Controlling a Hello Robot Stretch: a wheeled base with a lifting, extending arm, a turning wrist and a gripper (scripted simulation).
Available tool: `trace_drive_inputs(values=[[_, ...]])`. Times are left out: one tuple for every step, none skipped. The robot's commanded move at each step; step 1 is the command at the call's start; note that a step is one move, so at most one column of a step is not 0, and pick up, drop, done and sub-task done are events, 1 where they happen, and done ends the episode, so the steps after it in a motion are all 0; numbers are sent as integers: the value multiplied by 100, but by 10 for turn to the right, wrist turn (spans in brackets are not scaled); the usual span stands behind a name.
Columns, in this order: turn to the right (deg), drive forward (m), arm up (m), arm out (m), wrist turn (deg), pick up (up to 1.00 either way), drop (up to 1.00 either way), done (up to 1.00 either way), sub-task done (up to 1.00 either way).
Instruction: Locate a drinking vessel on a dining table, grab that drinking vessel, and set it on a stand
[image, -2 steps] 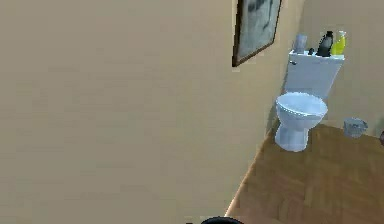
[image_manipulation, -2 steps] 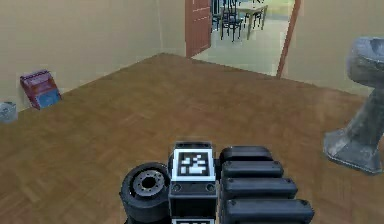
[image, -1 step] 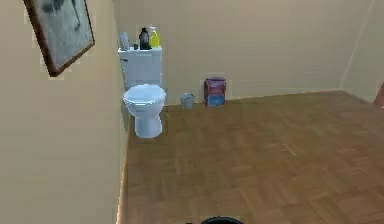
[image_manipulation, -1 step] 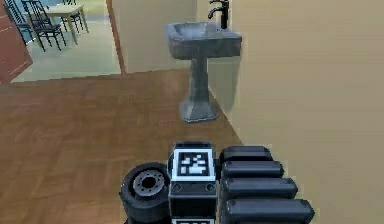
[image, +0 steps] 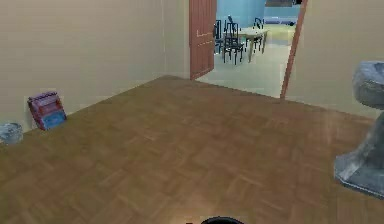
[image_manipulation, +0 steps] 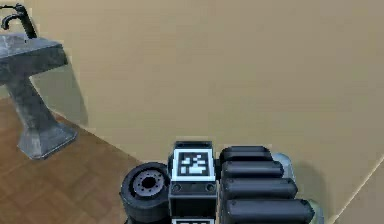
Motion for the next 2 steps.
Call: trace_drive_inputs(values=[[300,0,0,0,0,0,0,0,0],[0,30,0,0,0,0,0,0,0]])
